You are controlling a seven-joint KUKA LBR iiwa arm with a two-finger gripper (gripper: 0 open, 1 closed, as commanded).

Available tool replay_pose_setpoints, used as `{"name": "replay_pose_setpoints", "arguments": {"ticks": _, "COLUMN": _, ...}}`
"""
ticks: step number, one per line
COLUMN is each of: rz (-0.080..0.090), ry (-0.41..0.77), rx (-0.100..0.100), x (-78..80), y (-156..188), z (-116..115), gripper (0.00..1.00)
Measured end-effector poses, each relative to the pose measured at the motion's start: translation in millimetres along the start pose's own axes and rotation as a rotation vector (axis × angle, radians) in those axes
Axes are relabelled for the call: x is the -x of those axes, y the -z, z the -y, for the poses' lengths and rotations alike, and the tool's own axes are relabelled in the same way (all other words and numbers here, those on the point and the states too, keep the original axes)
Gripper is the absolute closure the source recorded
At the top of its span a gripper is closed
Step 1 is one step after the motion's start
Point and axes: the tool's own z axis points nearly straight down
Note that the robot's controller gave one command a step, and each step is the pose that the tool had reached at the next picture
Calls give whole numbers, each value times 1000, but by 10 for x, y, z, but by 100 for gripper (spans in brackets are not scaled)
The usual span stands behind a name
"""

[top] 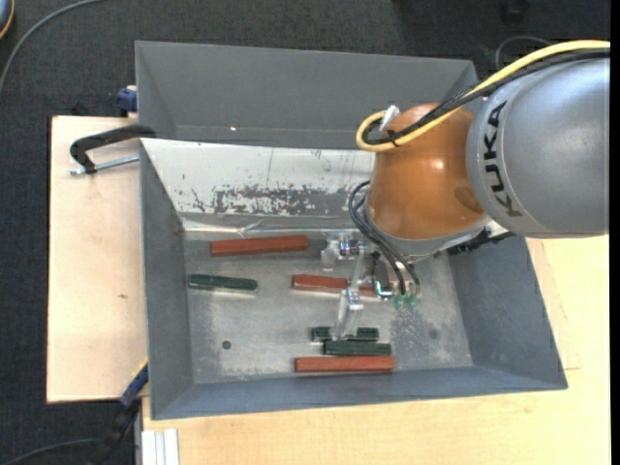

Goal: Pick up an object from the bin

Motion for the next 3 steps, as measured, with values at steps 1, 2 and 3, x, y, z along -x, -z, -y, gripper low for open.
{"name": "replay_pose_setpoints", "arguments": {"ticks": 1, "rz": 4, "ry": 176, "rx": -1, "x": 387, "y": -902, "z": 125, "gripper": 0}}
{"name": "replay_pose_setpoints", "arguments": {"ticks": 2, "rz": 11, "ry": 175, "rx": 0, "x": 404, "y": -866, "z": 118, "gripper": 100}}
{"name": "replay_pose_setpoints", "arguments": {"ticks": 3, "rz": 22, "ry": 529, "rx": -3, "x": 620, "y": 661, "z": -67, "gripper": 100}}
